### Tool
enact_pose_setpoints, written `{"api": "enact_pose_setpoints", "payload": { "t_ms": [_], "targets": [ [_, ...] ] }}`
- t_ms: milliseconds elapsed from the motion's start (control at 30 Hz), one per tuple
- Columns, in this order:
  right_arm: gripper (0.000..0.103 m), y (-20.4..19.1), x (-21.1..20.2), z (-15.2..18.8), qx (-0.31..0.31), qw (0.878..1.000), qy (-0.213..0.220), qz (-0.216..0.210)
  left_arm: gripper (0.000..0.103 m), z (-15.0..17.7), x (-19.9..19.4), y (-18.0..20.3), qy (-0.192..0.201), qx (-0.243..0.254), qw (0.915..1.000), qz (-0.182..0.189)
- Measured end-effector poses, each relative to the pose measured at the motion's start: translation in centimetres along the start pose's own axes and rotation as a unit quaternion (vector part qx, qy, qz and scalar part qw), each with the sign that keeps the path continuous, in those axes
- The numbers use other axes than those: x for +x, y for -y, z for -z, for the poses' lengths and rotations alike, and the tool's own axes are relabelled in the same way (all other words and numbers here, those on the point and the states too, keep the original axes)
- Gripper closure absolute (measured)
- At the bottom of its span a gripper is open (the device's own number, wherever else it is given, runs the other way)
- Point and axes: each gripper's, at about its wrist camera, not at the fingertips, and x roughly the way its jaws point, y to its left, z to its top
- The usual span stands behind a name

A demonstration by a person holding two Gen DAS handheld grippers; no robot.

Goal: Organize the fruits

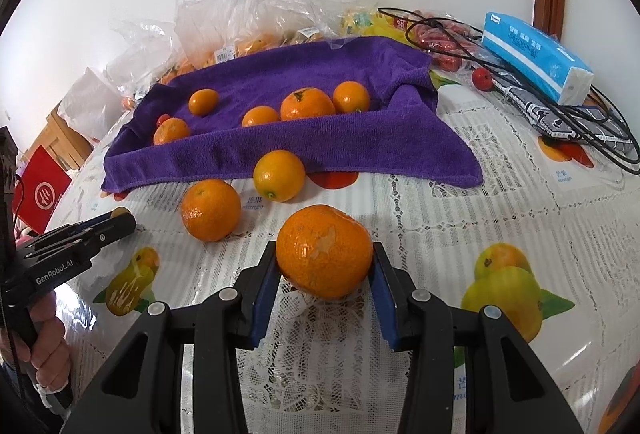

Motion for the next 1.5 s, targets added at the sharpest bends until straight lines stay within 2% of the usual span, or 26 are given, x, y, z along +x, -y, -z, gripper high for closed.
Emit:
{"api": "enact_pose_setpoints", "payload": {
  "t_ms": [633,1500],
  "targets": [
    [0.06,-1.5,-3.4,-0.9,-0.015,0.999,0.03,-0.006,0.078,-0.8,-2.7,-0.2,0.025,-0.006,0.9997,-0.005],
    [0.06,-2.2,-6.5,-2.0,-0.026,0.997,0.065,0.007,0.078,-1.4,-5.8,-0.2,0.054,-0.012,0.9984,-0.004]
  ]
}}
